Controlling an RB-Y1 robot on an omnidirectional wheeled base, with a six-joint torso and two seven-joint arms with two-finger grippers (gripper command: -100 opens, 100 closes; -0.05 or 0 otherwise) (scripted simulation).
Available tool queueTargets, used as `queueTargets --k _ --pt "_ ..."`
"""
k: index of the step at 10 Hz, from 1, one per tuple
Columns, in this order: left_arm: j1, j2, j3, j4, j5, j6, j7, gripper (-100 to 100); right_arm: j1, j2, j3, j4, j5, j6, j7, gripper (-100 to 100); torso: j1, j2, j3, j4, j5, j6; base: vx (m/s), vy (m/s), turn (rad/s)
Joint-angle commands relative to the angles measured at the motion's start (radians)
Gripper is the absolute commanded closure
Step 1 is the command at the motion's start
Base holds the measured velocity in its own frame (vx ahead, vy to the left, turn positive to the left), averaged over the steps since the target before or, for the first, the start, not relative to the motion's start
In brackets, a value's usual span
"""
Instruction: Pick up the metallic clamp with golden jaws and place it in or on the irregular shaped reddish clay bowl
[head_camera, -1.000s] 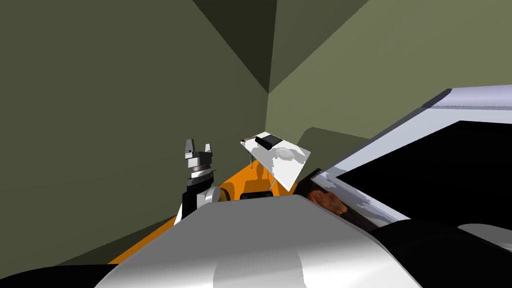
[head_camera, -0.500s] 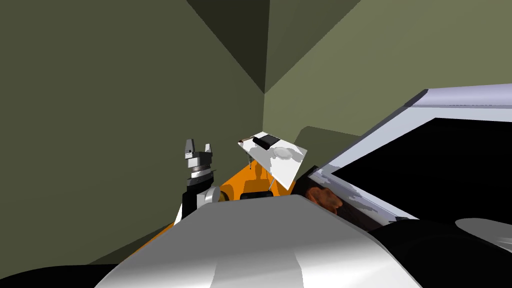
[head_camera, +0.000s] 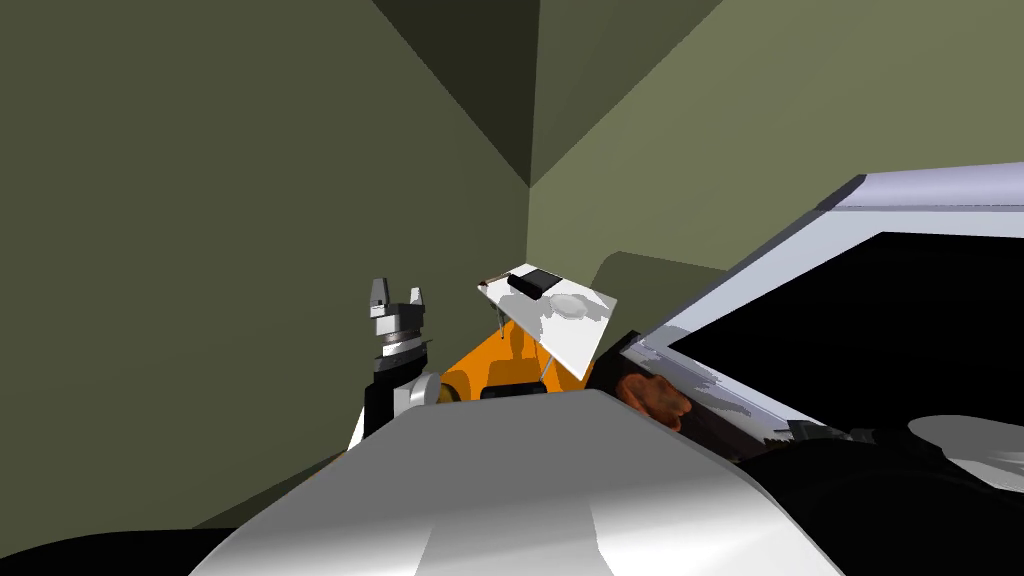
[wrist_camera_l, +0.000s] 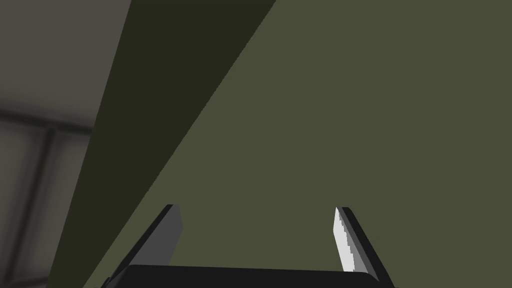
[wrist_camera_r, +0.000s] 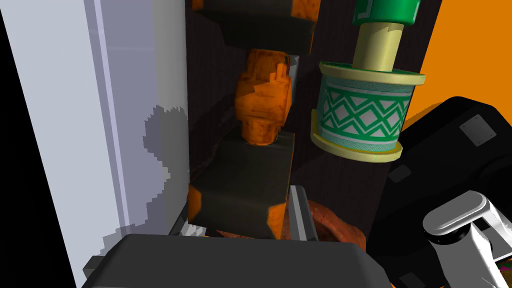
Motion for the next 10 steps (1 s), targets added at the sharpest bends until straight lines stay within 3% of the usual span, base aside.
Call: queueTargets --k 1,10 --pt "0.000 0.000 0.000 0.000 0.000 0.000 0.000 0 -0.020 -0.042 0.004 0.001 -0.005 -0.038 -0.008 100 0.000 0.000 0.000 0.000 0.000 0.000 0.034 0.094 -0.025" --pt "0.000 0.000 0.000 0.000 0.000 0.000 0.000 0 -0.057 -0.213 -0.002 -0.009 -0.048 -0.161 -0.044 100 0.001 -0.001 -0.001 -0.001 0.003 0.000 0.029 0.053 -0.030"
